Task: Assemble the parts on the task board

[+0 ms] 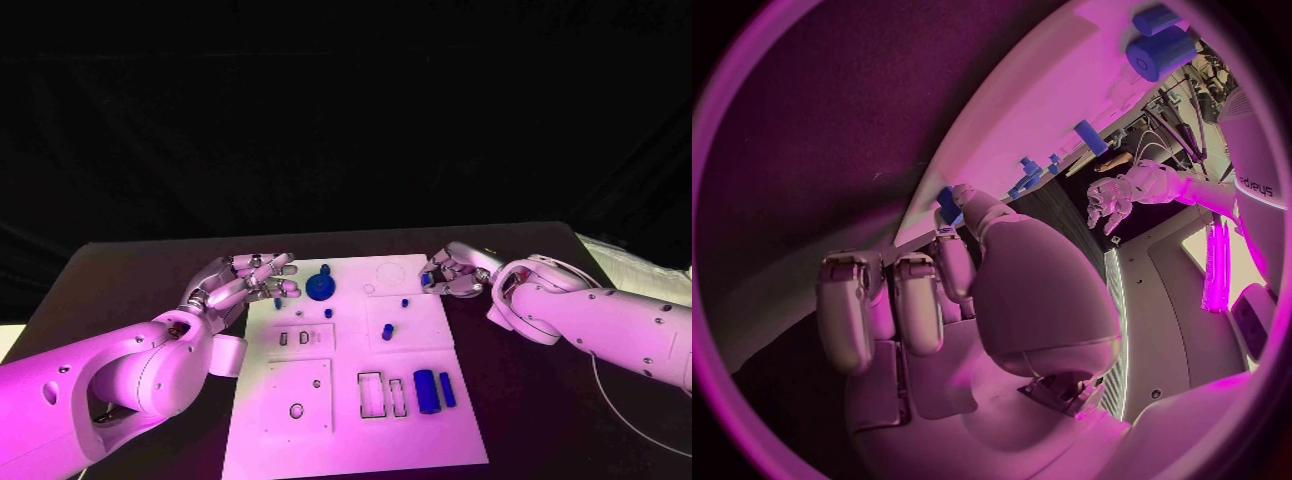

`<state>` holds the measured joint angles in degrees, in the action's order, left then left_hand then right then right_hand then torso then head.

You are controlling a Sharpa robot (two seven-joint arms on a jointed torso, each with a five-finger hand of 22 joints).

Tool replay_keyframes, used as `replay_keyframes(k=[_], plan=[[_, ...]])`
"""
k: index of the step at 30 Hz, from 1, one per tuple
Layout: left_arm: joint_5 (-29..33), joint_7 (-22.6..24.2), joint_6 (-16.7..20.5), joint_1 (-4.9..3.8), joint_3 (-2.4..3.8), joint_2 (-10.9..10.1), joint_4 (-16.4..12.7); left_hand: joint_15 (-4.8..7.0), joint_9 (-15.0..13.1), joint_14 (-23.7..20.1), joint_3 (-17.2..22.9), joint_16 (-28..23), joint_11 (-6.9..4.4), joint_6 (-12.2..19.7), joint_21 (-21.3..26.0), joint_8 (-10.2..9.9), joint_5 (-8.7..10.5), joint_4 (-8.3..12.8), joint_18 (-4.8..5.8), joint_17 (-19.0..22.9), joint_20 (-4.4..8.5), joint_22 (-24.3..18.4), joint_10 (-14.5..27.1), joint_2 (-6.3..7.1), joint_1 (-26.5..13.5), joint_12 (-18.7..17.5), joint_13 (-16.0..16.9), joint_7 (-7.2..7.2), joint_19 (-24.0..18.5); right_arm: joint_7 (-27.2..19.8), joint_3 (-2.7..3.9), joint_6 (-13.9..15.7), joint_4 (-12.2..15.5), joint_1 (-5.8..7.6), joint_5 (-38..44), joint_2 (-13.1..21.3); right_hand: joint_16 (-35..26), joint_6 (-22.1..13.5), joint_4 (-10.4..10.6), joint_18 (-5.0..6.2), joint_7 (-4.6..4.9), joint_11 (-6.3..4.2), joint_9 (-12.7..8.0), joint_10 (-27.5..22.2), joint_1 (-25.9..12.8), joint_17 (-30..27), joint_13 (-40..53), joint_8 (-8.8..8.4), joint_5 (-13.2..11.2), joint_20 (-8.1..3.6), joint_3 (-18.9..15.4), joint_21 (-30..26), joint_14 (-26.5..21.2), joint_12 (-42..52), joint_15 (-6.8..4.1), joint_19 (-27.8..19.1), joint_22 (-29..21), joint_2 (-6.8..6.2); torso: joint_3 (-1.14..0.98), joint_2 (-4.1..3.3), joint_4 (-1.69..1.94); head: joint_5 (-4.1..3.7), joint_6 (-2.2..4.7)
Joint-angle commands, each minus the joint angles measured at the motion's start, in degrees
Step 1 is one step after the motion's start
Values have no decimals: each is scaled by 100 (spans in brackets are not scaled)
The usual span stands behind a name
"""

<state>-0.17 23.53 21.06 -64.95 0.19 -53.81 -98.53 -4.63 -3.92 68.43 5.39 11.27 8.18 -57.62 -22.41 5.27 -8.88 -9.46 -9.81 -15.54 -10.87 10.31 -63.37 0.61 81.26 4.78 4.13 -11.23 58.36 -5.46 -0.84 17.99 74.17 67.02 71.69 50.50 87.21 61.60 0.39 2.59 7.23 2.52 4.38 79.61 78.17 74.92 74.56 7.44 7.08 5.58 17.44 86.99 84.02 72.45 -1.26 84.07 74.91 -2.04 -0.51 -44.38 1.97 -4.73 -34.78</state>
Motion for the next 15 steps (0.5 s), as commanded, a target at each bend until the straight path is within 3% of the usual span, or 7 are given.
replay_keyframes(k=[1,10,15], plan=[[6,45,-112,0,2,6,-13,-20,0,15,8,-23,-8,-39,-37,-31,33,40,-58,-4,-2,7,-35,16,61,-25,-7,-12,24,-34,-5,70,-2,-7,17,-1,13,216,-45,-75,-97,-88,97,54,108,972,40,140,-235,-75,135,11,481,65,-70,18,726,277,0,0,3,0,-8],[6,47,-110,0,2,-3,-2,-20,0,15,8,-23,-8,-39,-37,-31,33,40,-58,-4,-2,7,-35,16,61,-25,-7,-12,24,-5,4,295,132,-5,-173,3,21,311,-73,-87,-155,-136,140,175,73,993,180,212,-231,-128,189,29,487,213,-119,56,777,332,-1,3,2,11,-32],[6,45,-111,0,2,-13,18,-20,0,15,8,-23,-8,-39,-37,-31,33,40,-58,-4,-2,7,-35,16,61,-25,-7,-12,24,464,29,395,427,56,-321,40,-4,304,-70,-78,-164,-146,150,146,-2,946,127,218,-252,-147,158,14,477,142,-132,27,738,283,9,14,1,14,-47]])
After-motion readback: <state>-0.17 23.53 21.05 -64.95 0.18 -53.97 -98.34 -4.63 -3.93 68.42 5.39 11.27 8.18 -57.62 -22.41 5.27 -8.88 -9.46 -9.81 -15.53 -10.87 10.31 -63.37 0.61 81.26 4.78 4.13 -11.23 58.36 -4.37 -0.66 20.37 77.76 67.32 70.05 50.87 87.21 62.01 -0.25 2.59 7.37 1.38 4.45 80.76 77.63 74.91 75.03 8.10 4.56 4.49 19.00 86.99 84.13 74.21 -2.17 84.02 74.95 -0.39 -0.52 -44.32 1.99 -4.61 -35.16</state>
